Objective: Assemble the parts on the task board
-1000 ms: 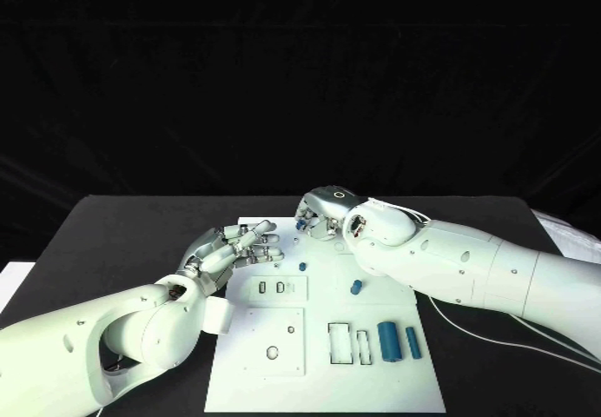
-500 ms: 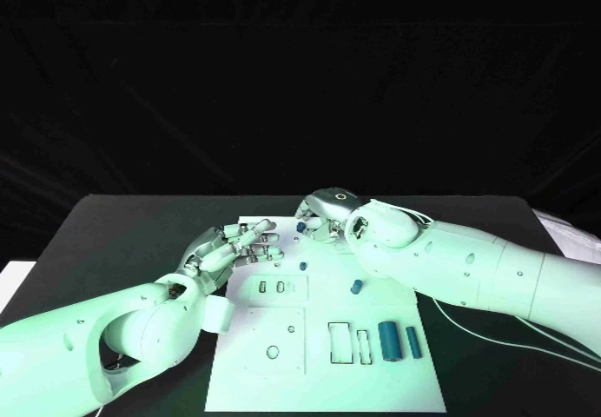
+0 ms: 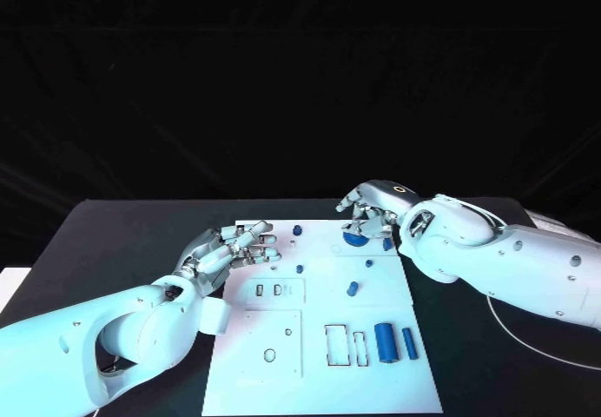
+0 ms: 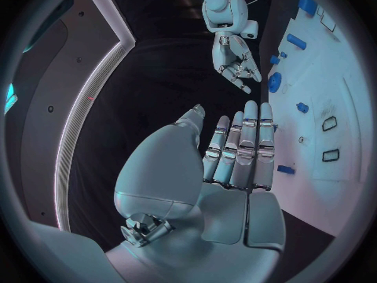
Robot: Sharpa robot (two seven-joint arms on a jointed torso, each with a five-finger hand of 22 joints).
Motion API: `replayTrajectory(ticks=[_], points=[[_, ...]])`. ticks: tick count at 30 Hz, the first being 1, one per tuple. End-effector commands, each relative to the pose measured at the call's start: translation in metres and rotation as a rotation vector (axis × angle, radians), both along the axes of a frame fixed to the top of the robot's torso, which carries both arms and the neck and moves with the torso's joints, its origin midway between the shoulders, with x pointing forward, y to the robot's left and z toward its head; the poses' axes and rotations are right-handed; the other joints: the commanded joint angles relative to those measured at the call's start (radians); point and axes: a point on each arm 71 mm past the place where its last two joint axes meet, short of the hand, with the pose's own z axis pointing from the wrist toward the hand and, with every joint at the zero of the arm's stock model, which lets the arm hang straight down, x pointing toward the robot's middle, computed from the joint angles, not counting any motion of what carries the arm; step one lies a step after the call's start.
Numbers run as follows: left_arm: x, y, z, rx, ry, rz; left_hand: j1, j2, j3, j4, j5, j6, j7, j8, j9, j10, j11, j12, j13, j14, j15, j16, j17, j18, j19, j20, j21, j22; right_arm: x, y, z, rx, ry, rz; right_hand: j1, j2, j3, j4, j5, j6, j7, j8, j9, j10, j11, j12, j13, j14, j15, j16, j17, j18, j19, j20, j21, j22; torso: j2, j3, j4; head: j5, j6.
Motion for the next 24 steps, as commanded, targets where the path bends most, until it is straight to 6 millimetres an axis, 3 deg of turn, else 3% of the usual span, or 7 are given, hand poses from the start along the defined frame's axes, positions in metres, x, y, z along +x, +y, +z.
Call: replayTrajectory(ticks=[1,6,10,16,24], points=[[0.0,-0.001,0.002,-0.018,-0.008,-0.019,0.001,0.006,0.0,-0.008,0.003,0.005,0.023,0.004,0.001,0.006,0.0,0.004,0.001,0.008,0.0,0.002,0.001,0.005,0.009,0.0,0.003,-0.001,-0.002,-0.015,-0.007,-0.01,0.148,-0.089,-0.002,-0.009,-0.056,0.024,0.007,-0.03,-0.003,0.0,0.002,0.026,-0.011,0.079,0.08,0.055,-0.007,0.1,0.111,-0.02,0.034,-0.008,0.054,0.082,-0.003,0.0042,-0.0091,0.0,0.002],[0.0,-0.001,0.002,-0.019,-0.008,-0.02,0.001,0.006,0.0,-0.008,0.003,0.005,0.023,0.004,0.001,0.006,0.0,0.004,0.001,0.008,0.0,0.002,0.001,0.005,0.009,0.0,0.003,-0.001,-0.001,-0.031,-0.01,-0.045,0.193,-0.139,0.038,0.01,-0.18,0.093,0.012,-0.033,-0.006,0.004,0.007,-0.064,-0.004,0.315,0.359,0.048,-0.001,0.204,0.224,-0.029,0.044,-0.005,0.105,0.153,-0.003,0.007,-0.0123,0.0,0.002],[0.0,0.0,0.002,-0.019,-0.009,-0.018,0.002,0.007,0.0,-0.009,0.003,0.005,0.023,0.004,0.001,0.006,0.0,0.004,0.001,0.008,0.0,0.001,0.001,0.005,0.009,0.0,0.002,-0.002,0.004,-0.038,-0.014,-0.053,0.231,-0.177,0.081,0.032,-0.229,0.15,0.02,-0.041,0.003,0.004,0.008,-0.106,0.001,0.476,0.56,0.044,0.001,0.234,0.254,-0.032,0.039,0.005,0.123,0.173,-0.004,0.0056,-0.0117,0.0,0.004],[0.0,-0.001,0.002,-0.02,-0.01,-0.017,0.002,0.007,0.0,-0.009,0.003,0.005,0.023,0.004,0.001,0.006,0.0,0.004,0.001,0.008,0.0,0.001,0.001,0.005,0.009,0.0,0.002,-0.002,0.013,-0.039,-0.018,-0.068,0.243,-0.204,0.095,0.028,-0.242,0.164,0.02,-0.046,0.006,0.003,0.008,-0.103,0.0,0.523,0.619,0.045,0.005,0.248,0.271,-0.033,0.042,0.005,0.132,0.187,-0.001,0.0061,-0.0096,-0.002,0.006],[0.0,-0.001,0.001,-0.02,-0.01,-0.018,0.002,0.007,0.0,-0.009,0.003,0.005,0.023,0.004,0.001,0.006,0.0,0.004,0.001,0.008,0.0,0.001,0.001,0.005,0.009,0.0,0.002,-0.002,0.02,-0.03,-0.022,-0.074,0.246,-0.204,0.107,0.035,-0.243,0.17,0.026,-0.045,0.006,0.005,0.009,-0.1,0.0,0.548,0.651,0.046,0.005,0.254,0.278,-0.034,0.042,0.006,0.136,0.193,-0.001,0.0037,-0.0077,-0.001,0.005]])
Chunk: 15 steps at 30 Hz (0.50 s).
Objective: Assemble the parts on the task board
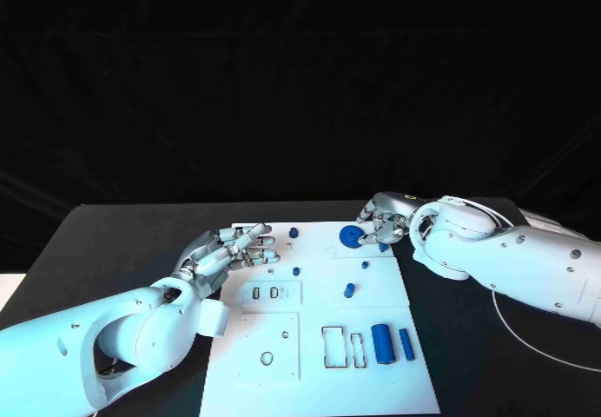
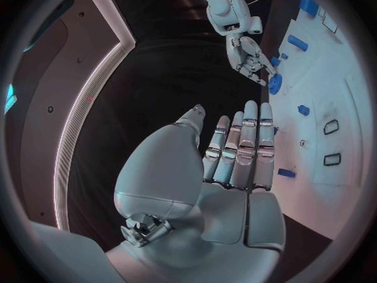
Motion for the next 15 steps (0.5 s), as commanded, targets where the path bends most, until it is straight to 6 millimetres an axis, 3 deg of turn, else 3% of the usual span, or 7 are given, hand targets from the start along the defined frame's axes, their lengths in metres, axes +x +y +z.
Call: replayTrajectory(ticks=[1,15], points=[[0.0,-0.002,0.002,-0.017,-0.011,-0.019,0.002,0.007,-0.002,-0.006,0.003,0.005,0.023,0.004,0.001,0.006,0.0,0.004,0.001,0.008,0.0,0.001,0.001,0.005,0.009,0.0,0.002,-0.002,0.002,0.001,-0.003,-0.014,0.023,-0.012,0.014,0.001,-0.001,0.006,0.006,-0.003,0.003,0.005,0.002,0.004,0.002,0.011,0.011,0.046,0.008,0.005,0.003,-0.016,0.0,0.004,0.007,0.002,0.0,-0.0018,0.0002,0.002,-0.001],[0.0,-0.002,0.002,-0.017,-0.01,-0.02,0.004,0.007,-0.001,-0.008,0.004,0.005,0.023,0.004,0.001,0.006,0.0,0.003,0.001,0.008,0.0,0.001,0.002,0.005,0.01,0.0,0.002,-0.002,0.004,0.012,-0.005,-0.02,0.04,0.007,0.015,0.01,-0.005,0.02,0.012,0.021,-0.001,0.017,0.007,0.019,-0.001,0.065,0.073,0.047,0.007,0.014,0.012,-0.017,0.001,0.004,0.014,0.011,0.0,-0.0013,-0.0001,0.001,-0.005]])
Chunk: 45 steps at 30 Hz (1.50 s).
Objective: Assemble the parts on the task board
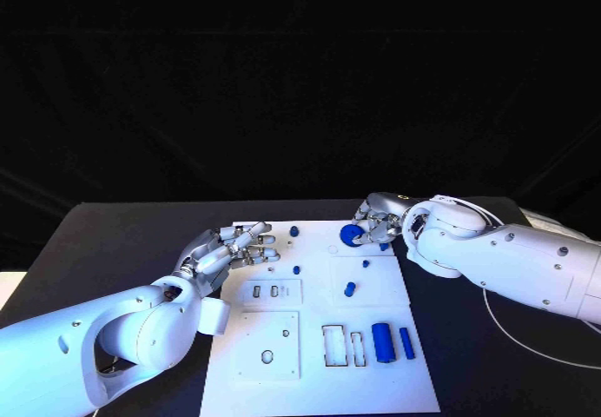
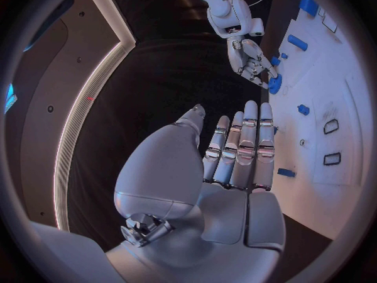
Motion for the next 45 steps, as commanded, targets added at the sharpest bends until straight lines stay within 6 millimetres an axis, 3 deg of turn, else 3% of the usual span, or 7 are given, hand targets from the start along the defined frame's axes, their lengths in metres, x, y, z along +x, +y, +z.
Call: replayTrajectory(ticks=[1,17,24,26,28,36,45], points=[[0.0,-0.002,0.002,-0.017,-0.011,-0.02,0.004,0.007,0.002,-0.005,0.004,0.005,0.023,0.004,0.001,0.006,0.0,0.003,0.001,0.008,0.0,0.001,0.001,0.005,0.01,0.0,0.002,-0.001,0.001,0.001,-0.003,-0.018,0.025,0.001,0.008,0.003,0.001,0.007,0.007,0.013,0.0,0.007,0.002,0.011,0.0,0.012,0.012,0.047,0.006,0.007,0.003,-0.017,0.001,0.004,0.008,0.003,0.0,0.0005,0.0003,0.0,-0.001],[0.0,-0.003,0.002,-0.017,-0.008,-0.023,0.004,0.007,0.002,-0.005,0.004,0.005,0.023,0.004,0.001,0.006,0.0,0.003,0.001,0.008,0.0,0.001,0.001,0.005,0.01,0.0,0.002,-0.001,0.004,0.007,-0.007,-0.066,0.031,0.009,0.032,0.034,0.021,0.0,0.009,0.072,-0.01,0.032,0.011,0.029,-0.009,0.075,0.088,0.049,-0.001,0.024,0.022,-0.02,0.007,-0.002,0.021,0.023,0.0,0.0006,0.0002,-0.002,-0.008],[0.0,-0.003,0.002,-0.017,-0.009,-0.024,0.004,0.007,0.002,-0.005,0.004,0.005,0.023,0.004,0.001,0.006,0.0,0.003,0.001,0.008,0.0,0.001,0.001,0.005,0.01,0.0,0.002,-0.001,0.003,0.011,-0.005,-0.109,-0.056,0.025,0.089,0.065,0.086,-0.041,-0.07,0.131,-0.026,0.053,0.02,0.036,-0.024,0.089,0.113,0.051,-0.013,0.035,0.037,-0.023,0.013,-0.012,0.031,0.041,0.0,0.0005,0.0007,-0.003,-0.007],[0.0,-0.003,0.002,-0.017,-0.009,-0.023,0.004,0.007,0.002,-0.005,0.004,0.005,0.023,0.004,0.001,0.006,0.0,0.003,0.001,0.008,0.0,0.001,0.001,0.005,0.01,0.0,0.002,-0.001,0.002,0.013,-0.002,-0.09,-0.096,0.033,0.081,0.071,0.099,-0.04,-0.12,0.146,-0.031,0.058,0.023,0.04,-0.027,0.09,0.117,0.051,-0.015,0.037,0.039,-0.024,0.013,-0.014,0.033,0.044,0.0,0.0003,0.0005,-0.003,-0.007],[0.0,-0.003,0.002,-0.017,-0.009,-0.023,0.005,0.008,0.002,-0.005,0.004,0.005,0.023,0.004,0.001,0.006,0.0,0.003,0.001,0.008,0.0,0.0,0.001,0.005,0.01,0.0,0.002,-0.001,-0.001,0.017,0.001,-0.064,-0.13,0.043,0.074,0.072,0.104,-0.038,-0.134,0.149,-0.032,0.057,0.024,0.041,-0.028,0.089,0.119,0.051,-0.016,0.038,0.04,-0.024,0.013,-0.015,0.034,0.045,0.0,0.0001,0.0,-0.002,-0.007],[0.0,-0.002,0.001,-0.019,-0.005,-0.02,0.006,0.008,0.002,-0.007,0.004,0.005,0.023,0.004,0.001,0.006,0.0,0.003,0.001,0.008,0.0,0.0,0.001,0.005,0.01,0.0,0.001,-0.002,-0.014,0.034,0.009,0.015,-0.199,0.086,0.049,0.068,0.131,-0.037,-0.087,0.156,-0.034,0.051,0.025,0.04,-0.029,0.078,0.119,0.049,-0.018,0.036,0.037,-0.024,0.013,-0.018,0.035,0.046,0.0,-0.0004,0.0026,-0.002,-0.005],[0.001,0.0,0.0,-0.026,0.005,-0.01,0.008,0.01,0.004,-0.009,0.004,0.005,0.023,0.004,0.001,0.007,-0.001,0.003,0.0,0.008,-0.001,-0.001,0.002,0.005,0.011,-0.001,0.001,-0.003,-0.021,0.064,0.013,0.043,-0.196,0.145,0.028,0.066,0.138,-0.029,-0.081,0.154,-0.033,0.046,0.025,0.042,-0.028,0.077,0.122,0.05,-0.017,0.037,0.038,-0.024,0.012,-0.018,0.036,0.046,0.0,-0.0014,0.0022,0.004,-0.007]])
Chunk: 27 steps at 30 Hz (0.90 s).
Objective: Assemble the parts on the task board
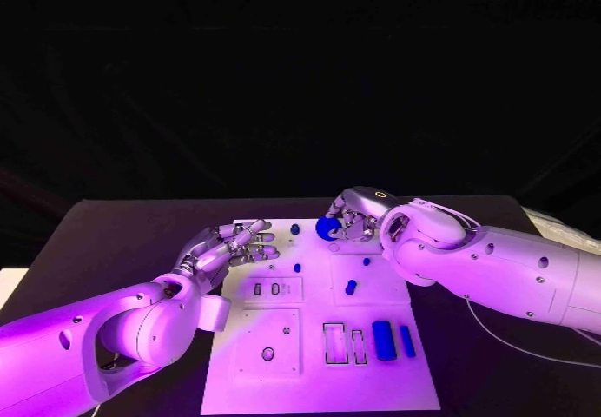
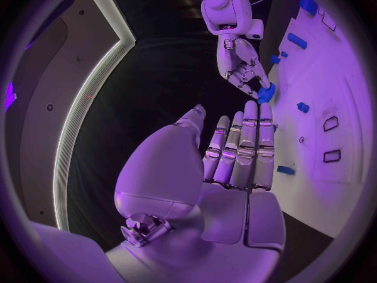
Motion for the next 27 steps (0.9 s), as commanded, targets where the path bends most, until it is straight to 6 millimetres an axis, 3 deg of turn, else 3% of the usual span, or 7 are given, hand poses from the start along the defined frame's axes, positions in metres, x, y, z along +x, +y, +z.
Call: replayTrajectory(ticks=[1,16,27], points=[[0.0,-0.001,0.001,-0.021,-0.003,-0.014,0.005,0.006,0.002,-0.007,0.004,0.005,0.023,0.004,0.001,0.007,-0.001,0.002,0.0,0.008,-0.001,-0.001,0.001,0.005,0.007,0.003,0.001,-0.002,-0.002,0.013,0.003,0.009,-0.02,0.024,-0.014,-0.001,0.015,0.01,0.005,0.057,-0.016,0.004,0.014,0.001,-0.005,-0.004,0.001,0.048,-0.008,0.004,0.0,-0.012,0.001,-0.006,0.004,0.0,0.0,-0.0011,0.0004,0.002,0.0],[0.001,0.001,0.001,-0.019,-0.003,-0.007,0.008,0.008,0.004,-0.01,0.004,0.005,0.023,0.004,0.001,0.007,-0.001,0.002,0.0,0.009,-0.001,-0.002,0.002,0.005,0.008,0.003,0.0,-0.003,0.0,0.056,-0.009,-0.016,0.034,0.087,-0.02,-0.003,0.017,0.01,0.005,0.053,-0.015,0.0,0.014,-0.001,-0.004,-0.009,-0.002,0.047,-0.008,0.002,-0.003,-0.011,0.0,-0.006,0.004,-0.001,0.001,0.0014,-0.002,0.01,-0.005],[0.002,0.0,0.0,-0.019,-0.002,-0.008,0.008,0.008,0.004,-0.01,0.004,0.005,0.023,0.004,0.001,0.007,-0.001,0.002,0.0,0.009,-0.001,-0.002,0.002,0.005,0.008,0.003,0.0,-0.003,-0.001,0.069,-0.018,-0.037,0.048,0.106,-0.028,-0.008,0.02,0.01,0.007,0.045,-0.011,-0.007,0.012,-0.01,-0.002,-0.026,-0.013,0.046,-0.006,0.0,-0.005,-0.011,-0.002,-0.005,0.003,-0.005,0.001,0.0027,-0.0029,0.012,-0.012]])
